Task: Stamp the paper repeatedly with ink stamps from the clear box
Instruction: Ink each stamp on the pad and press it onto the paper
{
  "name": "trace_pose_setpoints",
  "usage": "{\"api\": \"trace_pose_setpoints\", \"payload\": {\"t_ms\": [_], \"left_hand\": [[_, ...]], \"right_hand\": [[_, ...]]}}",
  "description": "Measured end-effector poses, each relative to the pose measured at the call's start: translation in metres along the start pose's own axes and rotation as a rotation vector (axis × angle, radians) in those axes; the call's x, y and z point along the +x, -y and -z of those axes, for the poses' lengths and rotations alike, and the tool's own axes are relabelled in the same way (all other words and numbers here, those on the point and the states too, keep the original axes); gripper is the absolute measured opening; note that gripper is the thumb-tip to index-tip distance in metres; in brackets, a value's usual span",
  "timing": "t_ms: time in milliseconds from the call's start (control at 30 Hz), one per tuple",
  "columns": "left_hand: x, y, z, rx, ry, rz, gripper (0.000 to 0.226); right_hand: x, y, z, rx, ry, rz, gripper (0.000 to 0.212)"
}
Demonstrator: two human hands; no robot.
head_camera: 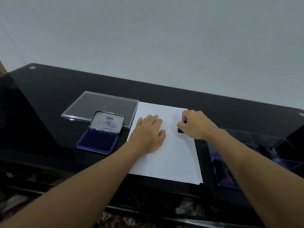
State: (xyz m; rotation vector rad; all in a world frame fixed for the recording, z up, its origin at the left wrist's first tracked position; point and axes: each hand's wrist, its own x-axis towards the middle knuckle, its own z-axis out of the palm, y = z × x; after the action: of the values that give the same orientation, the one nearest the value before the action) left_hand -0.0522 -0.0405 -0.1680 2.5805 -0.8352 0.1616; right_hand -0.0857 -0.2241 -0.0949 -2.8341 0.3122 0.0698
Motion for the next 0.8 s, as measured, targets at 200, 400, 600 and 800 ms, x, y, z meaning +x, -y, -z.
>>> {"api": "trace_pose_setpoints", "payload": {"t_ms": [200, 400, 600, 800], "left_hand": [[0.000, 0.001, -0.001, 0.015, -0.015, -0.006, 0.045], [0.000, 0.001, -0.003, 0.013, -0.021, -0.010, 0.045], [0.001, 0.000, -0.003, 0.023, 0.000, 0.011, 0.047], [0.001, -0.001, -0.001, 0.023, 0.022, 0.023, 0.048]], "right_hand": [[0.000, 0.000, -0.005, -0.015, 0.015, 0.008, 0.016], [-0.005, 0.005, -0.012, -0.034, -0.008, 0.009, 0.016], [-0.010, 0.007, -0.022, -0.011, -0.090, -0.040, 0.022], [-0.012, 0.009, -0.028, -0.021, -0.129, -0.059, 0.026]]}}
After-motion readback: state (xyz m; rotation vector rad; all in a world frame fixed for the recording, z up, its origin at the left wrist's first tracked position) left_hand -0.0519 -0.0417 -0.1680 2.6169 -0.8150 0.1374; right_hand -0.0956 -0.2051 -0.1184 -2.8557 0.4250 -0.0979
